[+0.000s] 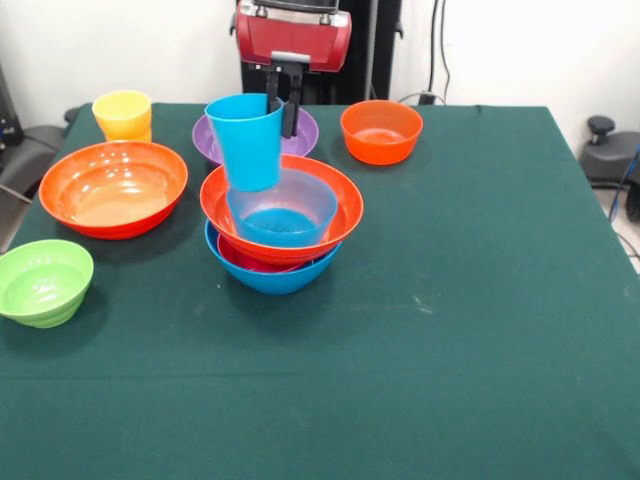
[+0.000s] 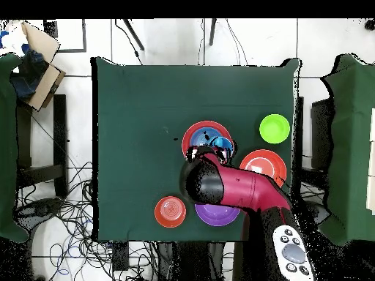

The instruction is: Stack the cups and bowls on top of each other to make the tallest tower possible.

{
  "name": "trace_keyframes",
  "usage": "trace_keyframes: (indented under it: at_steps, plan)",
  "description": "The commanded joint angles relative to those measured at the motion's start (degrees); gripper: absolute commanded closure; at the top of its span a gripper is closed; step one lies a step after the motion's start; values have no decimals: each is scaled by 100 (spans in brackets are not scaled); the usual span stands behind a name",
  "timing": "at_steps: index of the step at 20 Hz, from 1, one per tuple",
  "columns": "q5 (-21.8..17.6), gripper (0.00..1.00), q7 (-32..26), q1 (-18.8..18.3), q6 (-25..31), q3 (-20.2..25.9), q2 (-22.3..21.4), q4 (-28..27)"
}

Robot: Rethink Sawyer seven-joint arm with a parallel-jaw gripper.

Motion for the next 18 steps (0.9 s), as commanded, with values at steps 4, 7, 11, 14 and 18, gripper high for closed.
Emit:
trace_keyframes:
  at_steps: [4,7,11,14,18]
  plan:
    - [-472,100,474,-3,-221,90,73,301]
    - [-449,100,452,-4,-153,95,-5,336]
    - [-418,100,420,2,-36,91,-121,367]
    - [-387,0,349,-17,129,115,-132,325]
    - [-339,0,327,34,278,83,-163,186]
